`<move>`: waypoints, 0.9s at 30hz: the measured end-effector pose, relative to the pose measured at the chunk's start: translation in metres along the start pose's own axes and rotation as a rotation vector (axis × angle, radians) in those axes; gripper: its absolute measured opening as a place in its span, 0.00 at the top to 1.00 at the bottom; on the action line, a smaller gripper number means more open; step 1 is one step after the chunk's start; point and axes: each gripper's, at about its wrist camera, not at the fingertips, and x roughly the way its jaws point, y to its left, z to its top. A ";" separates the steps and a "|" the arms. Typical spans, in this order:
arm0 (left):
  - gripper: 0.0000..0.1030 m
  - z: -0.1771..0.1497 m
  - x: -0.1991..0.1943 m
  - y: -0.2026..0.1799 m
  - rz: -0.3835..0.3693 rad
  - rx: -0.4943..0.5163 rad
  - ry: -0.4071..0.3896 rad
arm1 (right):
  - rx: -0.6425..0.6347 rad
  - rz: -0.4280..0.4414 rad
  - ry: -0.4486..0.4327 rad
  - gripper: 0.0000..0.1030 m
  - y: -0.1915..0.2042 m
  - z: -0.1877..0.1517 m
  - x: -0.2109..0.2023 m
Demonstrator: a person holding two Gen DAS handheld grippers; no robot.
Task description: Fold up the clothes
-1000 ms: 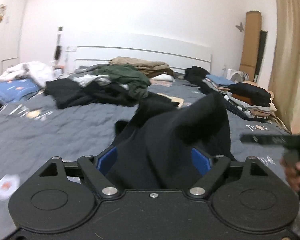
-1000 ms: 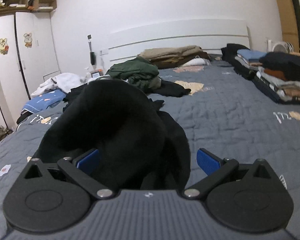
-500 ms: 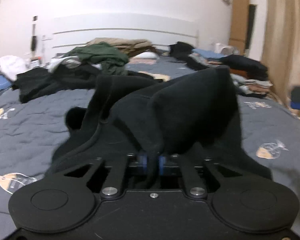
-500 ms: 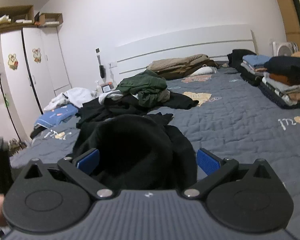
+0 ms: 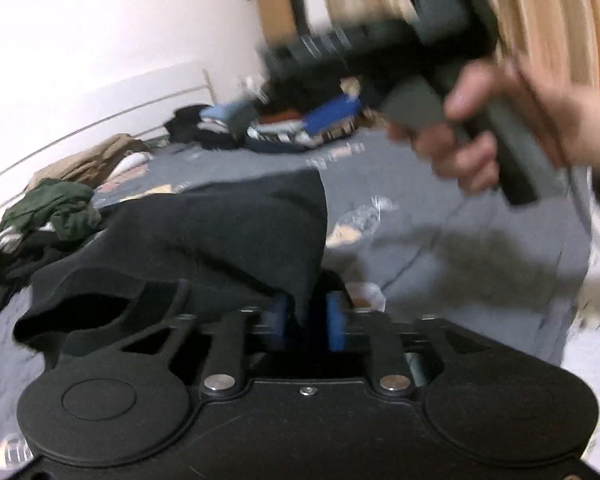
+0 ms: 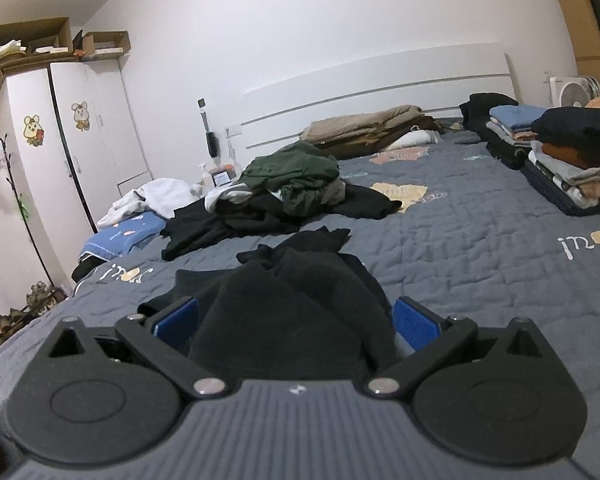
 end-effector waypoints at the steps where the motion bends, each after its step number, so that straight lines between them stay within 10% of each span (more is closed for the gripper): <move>1: 0.49 0.000 -0.011 0.009 0.035 -0.038 -0.027 | -0.004 0.009 0.005 0.00 0.003 0.000 0.001; 7: 0.37 -0.011 -0.050 0.083 0.277 -0.254 -0.094 | -0.112 0.096 0.040 0.00 0.037 -0.007 0.005; 15: 0.36 -0.036 -0.046 0.141 0.447 -0.446 0.012 | -0.206 -0.039 0.171 0.00 0.047 -0.049 0.059; 17: 0.36 -0.034 -0.042 0.141 0.450 -0.443 0.035 | -0.185 -0.061 0.206 0.09 0.041 -0.059 0.071; 19: 0.36 -0.032 -0.042 0.142 0.437 -0.428 0.038 | -0.141 -0.070 0.227 0.57 0.032 -0.064 0.074; 22: 0.36 -0.028 -0.036 0.142 0.423 -0.399 0.035 | 0.057 -0.040 0.205 0.91 0.004 -0.053 0.065; 27: 0.36 -0.027 -0.023 0.142 0.439 -0.401 0.032 | 0.229 -0.036 0.044 0.96 -0.027 -0.024 0.026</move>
